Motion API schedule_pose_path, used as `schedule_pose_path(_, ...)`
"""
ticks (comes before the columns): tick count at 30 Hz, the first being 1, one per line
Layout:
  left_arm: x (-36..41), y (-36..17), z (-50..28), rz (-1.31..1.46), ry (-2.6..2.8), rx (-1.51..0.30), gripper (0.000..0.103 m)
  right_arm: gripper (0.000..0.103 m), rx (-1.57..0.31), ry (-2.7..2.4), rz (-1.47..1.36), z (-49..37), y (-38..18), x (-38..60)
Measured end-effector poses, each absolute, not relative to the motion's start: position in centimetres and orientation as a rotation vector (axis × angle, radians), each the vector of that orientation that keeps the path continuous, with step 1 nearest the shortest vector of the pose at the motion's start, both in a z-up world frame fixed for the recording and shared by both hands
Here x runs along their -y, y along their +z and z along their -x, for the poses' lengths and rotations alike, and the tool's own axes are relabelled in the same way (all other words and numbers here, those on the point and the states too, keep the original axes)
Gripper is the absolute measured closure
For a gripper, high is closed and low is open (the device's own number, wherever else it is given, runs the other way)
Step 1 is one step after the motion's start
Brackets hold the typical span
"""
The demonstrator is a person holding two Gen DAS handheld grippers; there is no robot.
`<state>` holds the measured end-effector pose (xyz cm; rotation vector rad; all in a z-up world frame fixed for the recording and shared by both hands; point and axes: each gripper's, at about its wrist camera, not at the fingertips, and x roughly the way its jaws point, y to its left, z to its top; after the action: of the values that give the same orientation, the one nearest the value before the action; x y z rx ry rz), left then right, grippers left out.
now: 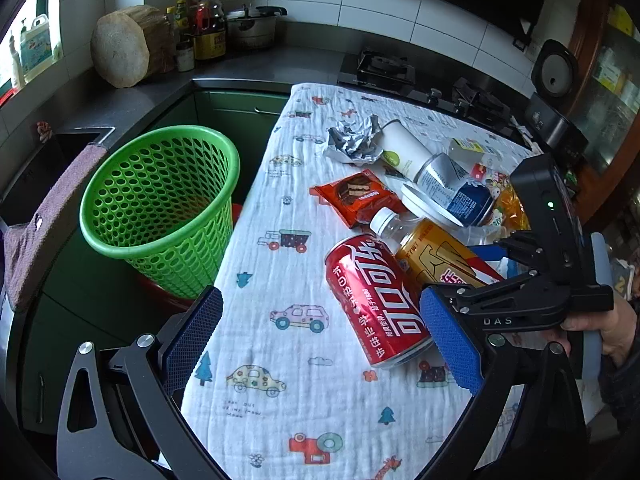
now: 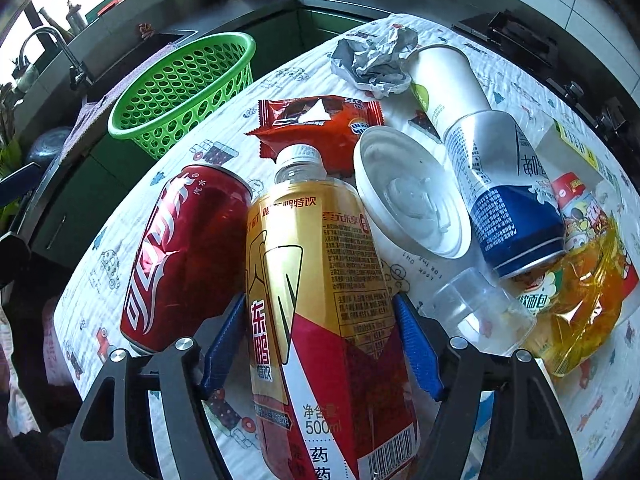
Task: Collect trash
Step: 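Grasp the red Coca-Cola can with the left tool while the right tool grasps the yellow-red bottle, then carry the can over the green basket and open the left tool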
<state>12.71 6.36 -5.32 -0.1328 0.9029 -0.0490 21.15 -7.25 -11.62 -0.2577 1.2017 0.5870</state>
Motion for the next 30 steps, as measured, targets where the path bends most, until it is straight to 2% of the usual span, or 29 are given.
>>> schedule_pose_path(10,-4.1,-8.8,-16.1,0.207,-0.114,-1.029,0.006,0.034,-1.175,0.572,0.123,-18.3,-10.8,10.4)
schedule_pose_path(18,-2.9,-11.4,-18.7,0.236,-0.118,-1.115,0.013,0.034,-1.145,0.553,0.074,-15.9,-9.7,12.2)
schedule_pose_path(21,-2.7,-12.2,-19.1,0.238,-0.120,-1.137,0.019,0.034,-1.136,0.550,0.061,-15.2,-9.2,12.7)
schedule_pose_path(23,-2.6,-12.7,-19.4,0.251,-0.122,-1.155,0.029,0.034,-1.131,0.546,0.053,-14.8,-8.9,13.0)
schedule_pose_path(30,-2.5,-12.9,-19.4,0.261,-0.158,-1.149,0.032,0.034,-1.111,0.545,0.026,-13.7,-7.9,13.4)
